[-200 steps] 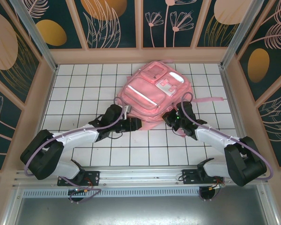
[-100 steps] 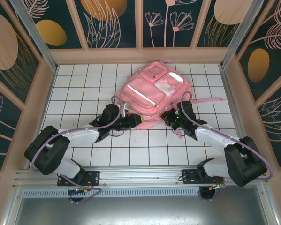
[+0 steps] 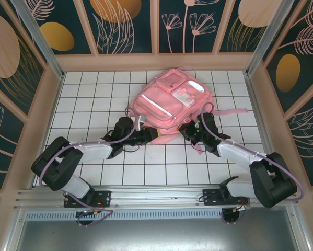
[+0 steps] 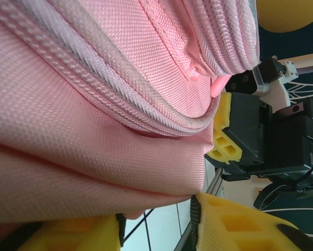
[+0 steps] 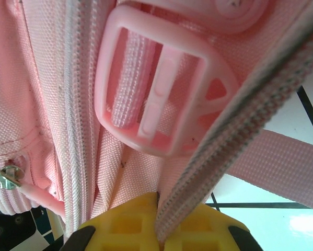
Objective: Pack books, pencil case, and school supplies into a backpack
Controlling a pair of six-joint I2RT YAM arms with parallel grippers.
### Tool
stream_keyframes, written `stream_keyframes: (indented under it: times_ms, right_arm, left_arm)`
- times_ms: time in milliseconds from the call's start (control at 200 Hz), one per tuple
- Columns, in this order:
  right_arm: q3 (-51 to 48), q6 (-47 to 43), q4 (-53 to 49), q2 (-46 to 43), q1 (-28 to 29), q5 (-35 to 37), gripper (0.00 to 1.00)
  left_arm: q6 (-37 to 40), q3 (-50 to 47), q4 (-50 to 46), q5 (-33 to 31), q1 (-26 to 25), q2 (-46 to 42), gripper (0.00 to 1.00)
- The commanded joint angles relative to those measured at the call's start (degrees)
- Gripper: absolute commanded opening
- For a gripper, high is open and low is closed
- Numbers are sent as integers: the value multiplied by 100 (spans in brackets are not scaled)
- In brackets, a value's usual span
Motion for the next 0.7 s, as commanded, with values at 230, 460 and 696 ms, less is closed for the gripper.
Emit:
stream_keyframes:
  times_ms: [230, 460, 696]
  right_arm:
    - [-40, 119, 766, -240, 74, -417, 0]
    - [-75, 116, 641, -263, -10, -307, 0]
    - [-37, 174, 677, -226, -11, -342, 0]
  left_arm:
    - [-136, -44, 523, 118, 12, 204, 21]
    - [129, -197, 239, 8, 12, -143, 5]
    - [361, -318, -59, -188, 13, -414, 7]
